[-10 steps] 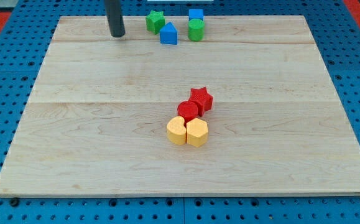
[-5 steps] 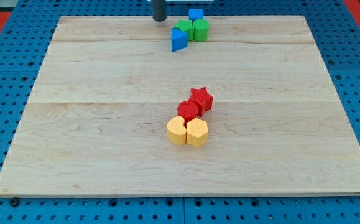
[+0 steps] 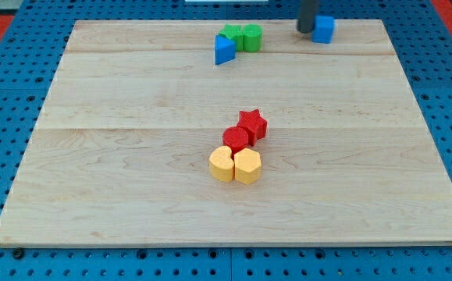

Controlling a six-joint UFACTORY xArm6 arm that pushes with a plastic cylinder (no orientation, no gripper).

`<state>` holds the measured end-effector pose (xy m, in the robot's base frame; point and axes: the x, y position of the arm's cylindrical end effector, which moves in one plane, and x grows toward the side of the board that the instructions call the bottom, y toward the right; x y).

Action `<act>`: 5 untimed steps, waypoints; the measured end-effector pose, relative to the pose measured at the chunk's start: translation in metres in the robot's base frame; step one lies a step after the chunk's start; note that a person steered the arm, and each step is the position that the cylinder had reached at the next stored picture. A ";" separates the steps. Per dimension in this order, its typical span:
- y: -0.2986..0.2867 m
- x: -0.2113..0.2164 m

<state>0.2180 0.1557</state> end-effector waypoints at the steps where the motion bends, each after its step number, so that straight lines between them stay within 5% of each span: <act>1: -0.015 -0.025; 3: 0.070 -0.025; 5: 0.037 0.047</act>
<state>0.2654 0.1923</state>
